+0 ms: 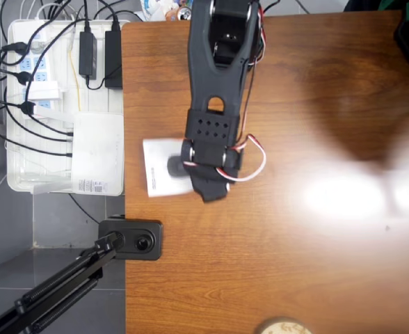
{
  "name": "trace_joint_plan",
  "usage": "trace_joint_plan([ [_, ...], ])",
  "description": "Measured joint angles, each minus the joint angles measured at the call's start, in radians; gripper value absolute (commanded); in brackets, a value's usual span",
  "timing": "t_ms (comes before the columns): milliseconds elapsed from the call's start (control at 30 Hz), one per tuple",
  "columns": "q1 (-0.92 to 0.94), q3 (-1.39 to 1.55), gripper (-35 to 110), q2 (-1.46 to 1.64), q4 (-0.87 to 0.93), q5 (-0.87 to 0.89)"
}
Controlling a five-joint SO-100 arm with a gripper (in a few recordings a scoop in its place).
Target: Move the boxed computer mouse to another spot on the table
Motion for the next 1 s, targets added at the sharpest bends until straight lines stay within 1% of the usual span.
trace_joint_plan([
  [133, -0.037, -0.321, 47, -0.058, 0.175, 0.008],
  [200, -0.038, -0.448, 34, -0.060, 0.236, 0.011],
  [267, -0.041, -0.535, 13, -0.057, 0.268, 0.012],
  [300, -0.049, -0.557, 0, -0.055, 0.273, 0.012],
  [400, -0.069, -0.581, 0, -0.011, 0.259, 0.012],
  [467, -0.069, -0.572, 0, 0.051, 0.202, -0.006],
  [533, -0.089, -0.453, 0, 0.178, 0.054, 0.028],
  [567, -0.095, -0.353, 1, 0.261, -0.069, 0.086],
  [633, -0.109, -0.074, 1, 0.456, -0.365, 0.224],
  [667, -0.112, 0.060, 1, 0.540, -0.528, 0.265],
  [733, -0.121, 0.247, 1, 0.684, -0.802, 0.288],
  [767, -0.123, 0.304, 1, 0.756, -0.899, 0.288],
  [833, -0.124, 0.411, 1, 0.907, -1.026, 0.293],
  [933, -0.098, 0.597, 1, 1.048, -1.262, 0.267],
  [967, -0.100, 0.647, 1, 1.091, -1.315, 0.264],
  [1000, -0.100, 0.683, 1, 1.143, -1.330, 0.264],
])
